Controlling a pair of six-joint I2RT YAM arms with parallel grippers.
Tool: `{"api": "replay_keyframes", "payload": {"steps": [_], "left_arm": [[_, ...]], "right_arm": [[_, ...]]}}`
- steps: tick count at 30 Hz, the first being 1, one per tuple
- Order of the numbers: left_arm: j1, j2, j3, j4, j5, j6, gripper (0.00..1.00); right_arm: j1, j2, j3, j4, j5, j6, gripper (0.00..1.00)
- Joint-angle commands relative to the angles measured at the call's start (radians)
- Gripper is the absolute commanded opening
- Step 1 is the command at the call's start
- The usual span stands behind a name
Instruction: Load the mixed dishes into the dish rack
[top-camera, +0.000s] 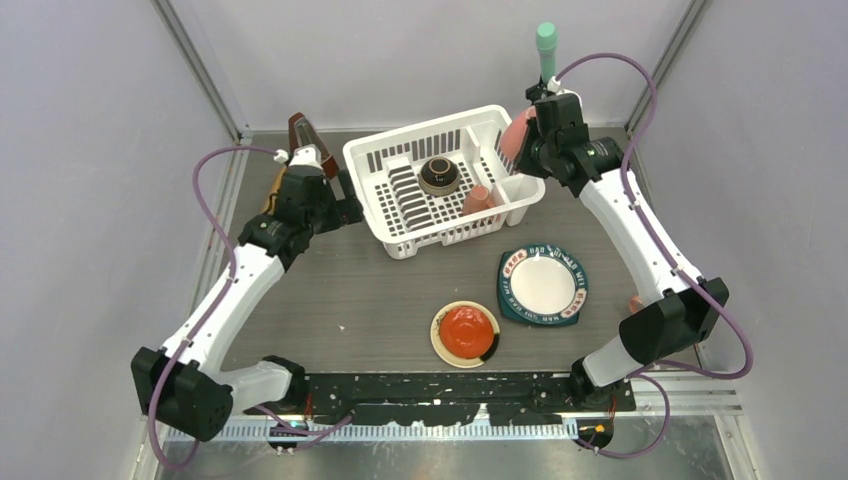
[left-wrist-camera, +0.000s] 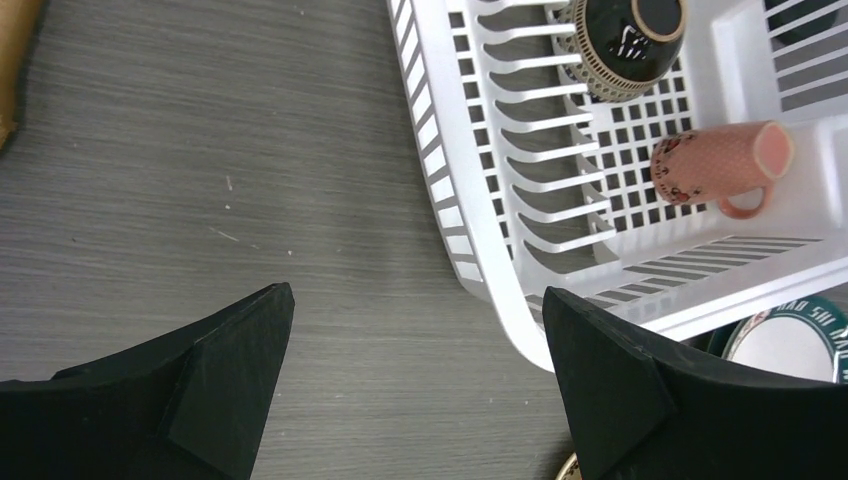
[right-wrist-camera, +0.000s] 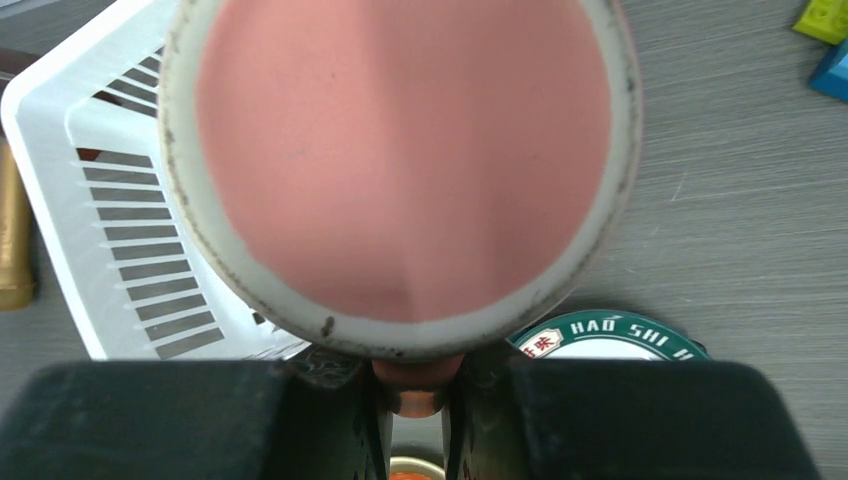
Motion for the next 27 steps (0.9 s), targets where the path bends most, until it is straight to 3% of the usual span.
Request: {"api": "replay_keyframes", "payload": {"steps": [1, 5, 14, 23, 27], "left_arm": [[0.002, 0.056, 0.036, 0.017, 0.013, 0.013, 1.00], [0.001, 0.119, 0.055, 0.034, 0.017, -0.004, 1.00], [-0.017, 0.304, 0.117, 0.057, -0.049, -0.191, 0.98], [-0.019, 0.410, 0.157, -0.006, -0.152, -0.253, 0.79], [-0.019, 0.403, 0.136, -0.002, -0.148, -0.233, 0.59]], "right_arm": [[-0.001, -0.019, 0.063, 0.048, 0.077, -0.045, 0.00], [-0.001, 0.000, 0.074, 0.043, 0.088, -0.056, 0.00], [-0.001, 0.074, 0.133, 0.051, 0.127, -0.081, 0.00], [-0.001, 0.142, 0.183, 0.071, 0.108, -0.076, 0.00], [-0.001, 0.145, 0.185, 0.074, 0.110, -0.079, 0.00]]}}
